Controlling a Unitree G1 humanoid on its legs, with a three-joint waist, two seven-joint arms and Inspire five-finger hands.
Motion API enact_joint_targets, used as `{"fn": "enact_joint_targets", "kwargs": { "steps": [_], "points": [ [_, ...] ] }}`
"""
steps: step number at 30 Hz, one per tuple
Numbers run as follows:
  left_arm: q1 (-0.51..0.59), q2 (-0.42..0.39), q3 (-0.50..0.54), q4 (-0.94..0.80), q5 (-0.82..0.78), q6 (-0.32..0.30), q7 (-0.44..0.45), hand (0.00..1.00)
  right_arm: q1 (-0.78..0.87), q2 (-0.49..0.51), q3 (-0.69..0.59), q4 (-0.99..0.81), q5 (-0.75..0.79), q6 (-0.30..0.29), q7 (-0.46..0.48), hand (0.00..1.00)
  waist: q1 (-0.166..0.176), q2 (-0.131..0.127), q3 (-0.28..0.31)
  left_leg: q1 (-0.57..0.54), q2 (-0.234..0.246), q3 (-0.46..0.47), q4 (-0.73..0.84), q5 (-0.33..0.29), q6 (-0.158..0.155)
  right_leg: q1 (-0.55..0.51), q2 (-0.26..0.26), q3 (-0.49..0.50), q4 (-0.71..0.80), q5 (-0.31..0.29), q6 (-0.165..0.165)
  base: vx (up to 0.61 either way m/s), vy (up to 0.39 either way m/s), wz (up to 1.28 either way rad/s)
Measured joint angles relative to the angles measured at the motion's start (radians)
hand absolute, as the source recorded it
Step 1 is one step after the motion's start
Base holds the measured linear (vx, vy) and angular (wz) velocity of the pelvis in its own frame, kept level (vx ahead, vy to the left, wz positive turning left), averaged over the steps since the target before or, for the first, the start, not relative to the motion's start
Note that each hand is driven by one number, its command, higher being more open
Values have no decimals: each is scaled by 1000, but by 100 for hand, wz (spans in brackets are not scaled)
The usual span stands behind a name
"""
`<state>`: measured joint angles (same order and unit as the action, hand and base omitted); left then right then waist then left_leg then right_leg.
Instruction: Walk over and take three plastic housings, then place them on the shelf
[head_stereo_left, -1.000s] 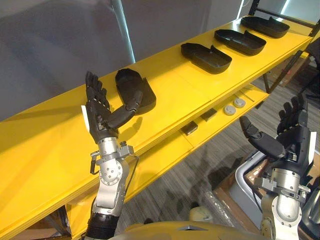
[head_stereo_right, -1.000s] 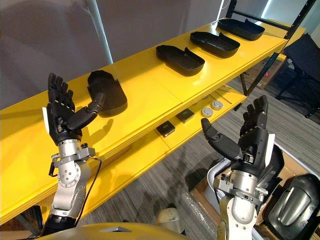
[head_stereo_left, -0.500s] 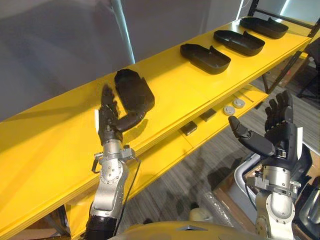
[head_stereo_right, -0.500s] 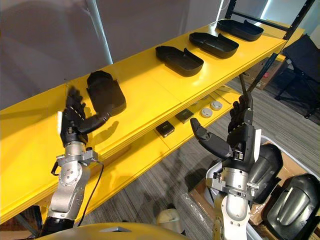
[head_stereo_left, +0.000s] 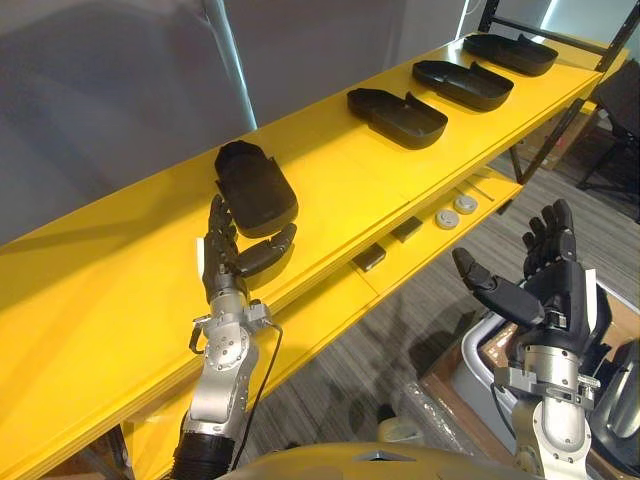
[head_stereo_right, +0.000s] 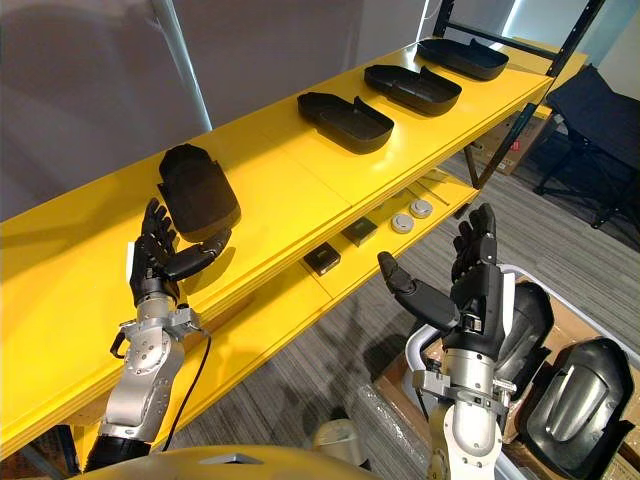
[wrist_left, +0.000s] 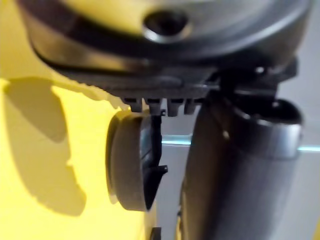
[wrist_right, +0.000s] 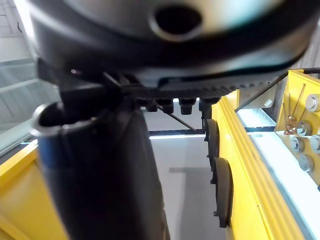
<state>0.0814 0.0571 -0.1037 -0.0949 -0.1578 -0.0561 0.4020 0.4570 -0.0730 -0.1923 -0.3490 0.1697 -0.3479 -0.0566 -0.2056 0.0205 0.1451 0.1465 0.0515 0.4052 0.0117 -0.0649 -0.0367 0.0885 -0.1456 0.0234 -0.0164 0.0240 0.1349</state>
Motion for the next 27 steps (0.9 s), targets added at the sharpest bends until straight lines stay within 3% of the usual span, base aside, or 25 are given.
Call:
{"fn": "enact_joint_targets", "kwargs": {
  "steps": [16,22,27],
  "points": [
    [-87,24,-17,66,-36,15,-14,100,0,0,-1,0,0,0,35,100,-39,-17,9,1,17,59,21,-23,-13,-1,2,-3,0,1,2,-1,-10,-4],
    [-91,23,-9,109,-20,15,51,100,-1,-1,-1,0,-19,-1,80,100,-44,-15,9,1,20,59,25,-25,-15,3,3,-7,0,2,3,-3,-7,1],
    [-79,19,39,100,55,6,118,100,-33,-69,-7,-1,-169,-2,73,100,-32,-13,9,1,21,25,24,-24,-13,22,-1,-72,1,2,3,-15,-29,20]
  ]
}}
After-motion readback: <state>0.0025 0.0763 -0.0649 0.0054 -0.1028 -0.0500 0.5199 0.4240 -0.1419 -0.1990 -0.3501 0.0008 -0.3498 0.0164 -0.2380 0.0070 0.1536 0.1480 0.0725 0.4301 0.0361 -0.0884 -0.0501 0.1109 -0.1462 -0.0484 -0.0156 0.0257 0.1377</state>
